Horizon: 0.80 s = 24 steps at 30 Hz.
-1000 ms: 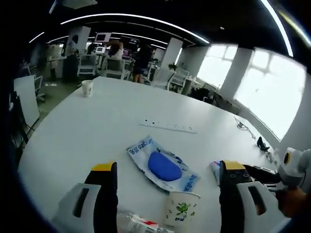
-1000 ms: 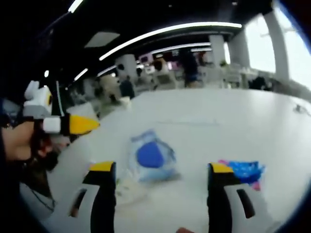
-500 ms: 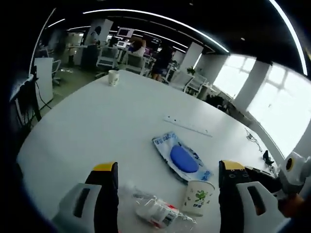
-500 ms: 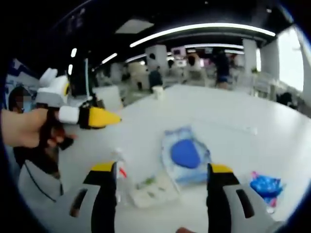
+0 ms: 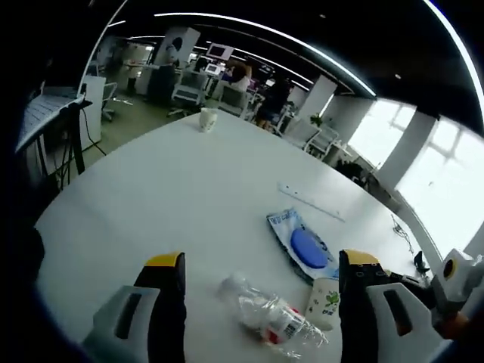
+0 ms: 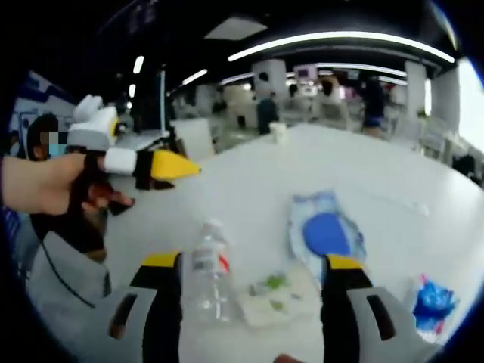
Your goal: Arrange the tabletop items into an orderly group along one side of the table until the central work area is clear of visible clutter.
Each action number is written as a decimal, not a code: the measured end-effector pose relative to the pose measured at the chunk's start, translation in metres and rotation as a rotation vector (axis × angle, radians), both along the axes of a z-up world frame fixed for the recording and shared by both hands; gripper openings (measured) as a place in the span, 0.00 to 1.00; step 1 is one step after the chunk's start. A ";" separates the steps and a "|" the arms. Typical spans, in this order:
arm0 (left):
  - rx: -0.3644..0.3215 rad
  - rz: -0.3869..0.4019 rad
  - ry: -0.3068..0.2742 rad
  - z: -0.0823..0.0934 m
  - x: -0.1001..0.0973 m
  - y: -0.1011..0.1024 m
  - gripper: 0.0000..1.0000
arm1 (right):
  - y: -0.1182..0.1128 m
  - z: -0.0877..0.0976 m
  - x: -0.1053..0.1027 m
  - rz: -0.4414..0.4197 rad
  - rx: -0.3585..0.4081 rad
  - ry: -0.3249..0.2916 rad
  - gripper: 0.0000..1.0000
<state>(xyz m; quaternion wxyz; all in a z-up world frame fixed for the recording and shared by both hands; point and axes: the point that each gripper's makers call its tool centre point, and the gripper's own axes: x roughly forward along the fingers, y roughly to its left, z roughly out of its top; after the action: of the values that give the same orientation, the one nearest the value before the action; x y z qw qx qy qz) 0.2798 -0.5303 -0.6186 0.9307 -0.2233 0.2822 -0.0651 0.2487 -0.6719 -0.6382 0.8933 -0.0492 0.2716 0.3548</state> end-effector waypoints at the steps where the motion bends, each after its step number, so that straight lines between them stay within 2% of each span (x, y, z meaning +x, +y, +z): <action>1: -0.001 0.001 0.000 0.000 0.000 0.000 0.82 | 0.003 -0.004 -0.003 0.044 -0.048 -0.022 0.71; 2: -0.003 0.000 0.001 -0.001 -0.001 0.000 0.82 | 0.007 -0.007 -0.006 0.079 -0.078 -0.033 0.70; 6: -0.014 -0.002 0.003 -0.007 -0.006 -0.001 0.82 | 0.030 -0.030 -0.030 0.308 -0.235 -0.071 0.65; 9: -0.018 0.001 0.018 -0.014 -0.011 0.001 0.81 | 0.040 -0.039 -0.038 0.381 -0.293 -0.078 0.60; 11: -0.022 0.007 0.031 -0.019 -0.015 0.004 0.81 | 0.047 -0.044 -0.039 0.393 -0.292 -0.071 0.60; 12: -0.025 0.010 0.033 -0.020 -0.016 0.005 0.80 | 0.050 -0.048 -0.039 0.392 -0.290 -0.040 0.60; 16: -0.029 0.023 0.037 -0.022 -0.019 0.012 0.80 | 0.058 -0.056 -0.039 0.377 -0.277 0.010 0.59; 20: -0.032 0.035 0.046 -0.026 -0.021 0.017 0.79 | 0.060 -0.069 -0.034 0.340 -0.313 0.061 0.52; 22: -0.036 0.042 0.045 -0.026 -0.023 0.019 0.79 | 0.061 -0.073 -0.033 0.324 -0.313 0.088 0.51; 24: -0.034 0.042 0.047 -0.027 -0.024 0.019 0.79 | 0.060 -0.080 -0.033 0.320 -0.351 0.110 0.51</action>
<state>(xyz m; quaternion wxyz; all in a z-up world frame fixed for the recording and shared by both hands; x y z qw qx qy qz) 0.2558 -0.5109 -0.6461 0.9209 -0.2467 0.2983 -0.0451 0.2156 -0.6121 -0.7187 0.7874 -0.2265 0.3658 0.4413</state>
